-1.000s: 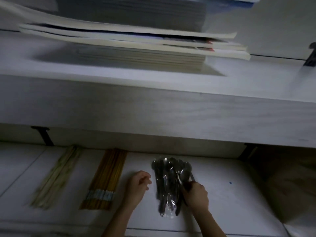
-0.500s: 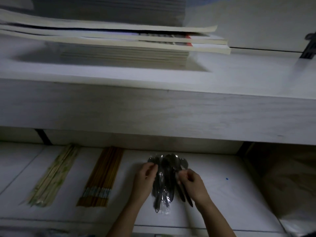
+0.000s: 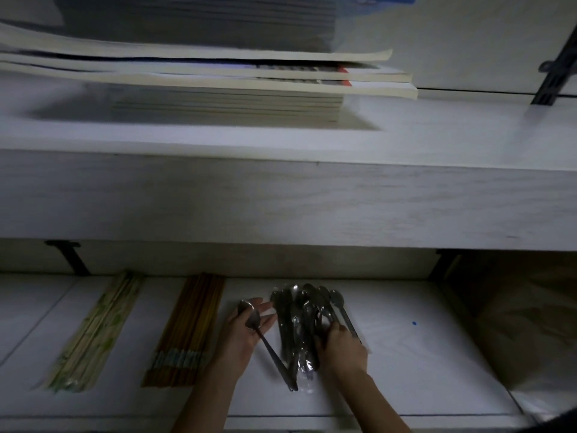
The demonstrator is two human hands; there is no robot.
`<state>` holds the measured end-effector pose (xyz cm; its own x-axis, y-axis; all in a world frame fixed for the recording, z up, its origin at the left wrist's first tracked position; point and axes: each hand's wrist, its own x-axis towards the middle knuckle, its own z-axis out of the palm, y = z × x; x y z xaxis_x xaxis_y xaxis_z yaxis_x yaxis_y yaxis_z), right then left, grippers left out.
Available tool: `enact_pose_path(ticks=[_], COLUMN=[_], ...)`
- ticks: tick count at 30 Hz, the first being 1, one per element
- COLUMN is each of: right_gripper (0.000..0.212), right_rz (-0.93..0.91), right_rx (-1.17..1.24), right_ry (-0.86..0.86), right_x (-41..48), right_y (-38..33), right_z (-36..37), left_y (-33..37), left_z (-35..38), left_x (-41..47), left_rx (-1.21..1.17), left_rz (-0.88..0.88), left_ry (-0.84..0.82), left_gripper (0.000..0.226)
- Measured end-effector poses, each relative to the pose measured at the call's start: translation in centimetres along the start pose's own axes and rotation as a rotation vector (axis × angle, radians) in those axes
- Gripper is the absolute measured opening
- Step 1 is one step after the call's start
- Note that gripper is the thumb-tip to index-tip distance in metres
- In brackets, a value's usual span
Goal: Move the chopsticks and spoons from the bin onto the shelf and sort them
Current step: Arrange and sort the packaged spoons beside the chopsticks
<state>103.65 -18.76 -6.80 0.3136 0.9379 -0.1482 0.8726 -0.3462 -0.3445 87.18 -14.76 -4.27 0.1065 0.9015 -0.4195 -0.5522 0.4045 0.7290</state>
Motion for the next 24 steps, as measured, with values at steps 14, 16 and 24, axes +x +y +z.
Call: enact_pose_path(ticks=[14,16,24], right_gripper=[0.025,0.029,0.019], right_rz=[-0.084,-0.178,-0.291], right_rx=[0.487,0.564,0.284], right_ry=[-0.029,-0.104,-0.149], right_x=[-1.8,-3.3,-6.0], right_y=[0.6,-0.5,-2.9], right_z=[-2.0,-2.2,-1.3], left_y=[-0.7,-1.0,-2.1], left_z=[0.6,1.5,2.7], left_x=[0.2,0.1,0.4], left_rx=[0.044,0.008,-0.159], left_rz=[-0.125,-0.178,-0.191], left_ry=[-0.039,-0.034,0.025], left_gripper=[0.025,0.034,0.024])
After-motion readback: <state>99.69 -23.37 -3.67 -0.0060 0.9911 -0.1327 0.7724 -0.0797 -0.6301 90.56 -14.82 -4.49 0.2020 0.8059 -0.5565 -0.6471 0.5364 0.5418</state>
